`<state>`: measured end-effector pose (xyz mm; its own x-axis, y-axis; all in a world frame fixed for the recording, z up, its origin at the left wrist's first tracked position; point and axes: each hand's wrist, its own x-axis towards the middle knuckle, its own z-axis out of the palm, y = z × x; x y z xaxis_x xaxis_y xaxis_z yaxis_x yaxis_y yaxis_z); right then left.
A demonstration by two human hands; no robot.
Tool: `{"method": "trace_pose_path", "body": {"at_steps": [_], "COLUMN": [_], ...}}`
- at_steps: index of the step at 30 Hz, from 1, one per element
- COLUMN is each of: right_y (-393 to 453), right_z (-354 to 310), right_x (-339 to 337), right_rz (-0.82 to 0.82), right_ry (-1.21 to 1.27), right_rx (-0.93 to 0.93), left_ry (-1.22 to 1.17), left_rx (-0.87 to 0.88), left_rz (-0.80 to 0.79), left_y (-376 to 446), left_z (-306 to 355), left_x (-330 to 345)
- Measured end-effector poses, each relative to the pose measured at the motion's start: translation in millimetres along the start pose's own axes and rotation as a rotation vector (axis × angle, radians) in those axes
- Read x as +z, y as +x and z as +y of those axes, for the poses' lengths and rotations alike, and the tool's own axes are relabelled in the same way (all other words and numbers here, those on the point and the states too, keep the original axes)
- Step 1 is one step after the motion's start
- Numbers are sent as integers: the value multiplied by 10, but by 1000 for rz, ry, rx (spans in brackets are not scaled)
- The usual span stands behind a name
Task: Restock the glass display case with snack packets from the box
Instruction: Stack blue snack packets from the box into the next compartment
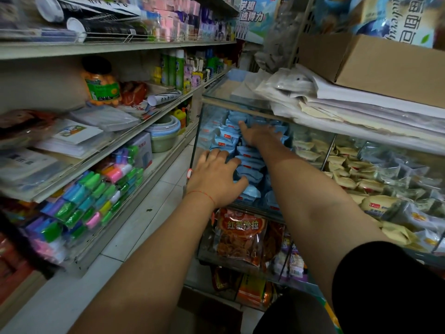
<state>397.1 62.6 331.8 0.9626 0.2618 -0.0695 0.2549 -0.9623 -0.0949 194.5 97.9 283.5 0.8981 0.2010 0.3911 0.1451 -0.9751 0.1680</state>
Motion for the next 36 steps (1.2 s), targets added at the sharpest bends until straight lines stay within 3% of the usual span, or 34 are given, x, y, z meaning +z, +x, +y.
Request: {"method": "trace_pose_path", "body": {"at_steps": [9,14,18,24,31,36], "right_y": [24,11,-70,-338,-520,-750], "right_z": [-6,170,249,51,290,258], "right_x": [-20,41,50,125,239,223], "right_rz": [-22,93,-18,165,93,132], "right_ry": [-16,110,86,27,41,97], "right_rx": [-104,43,89,-84,-129,-181], "left_ry": [9,14,31,42,54,75], "left_rx": [-14,-18,-23,-23,-15,-5], "left_rz": [-19,-25,-26,-20,-24,-13], "left_y": [56,27,33,58,76,93], "left_z": [-19,-21,-29,-51,-36,-32], "left_x": [6,16,21,-2,3,13]}}
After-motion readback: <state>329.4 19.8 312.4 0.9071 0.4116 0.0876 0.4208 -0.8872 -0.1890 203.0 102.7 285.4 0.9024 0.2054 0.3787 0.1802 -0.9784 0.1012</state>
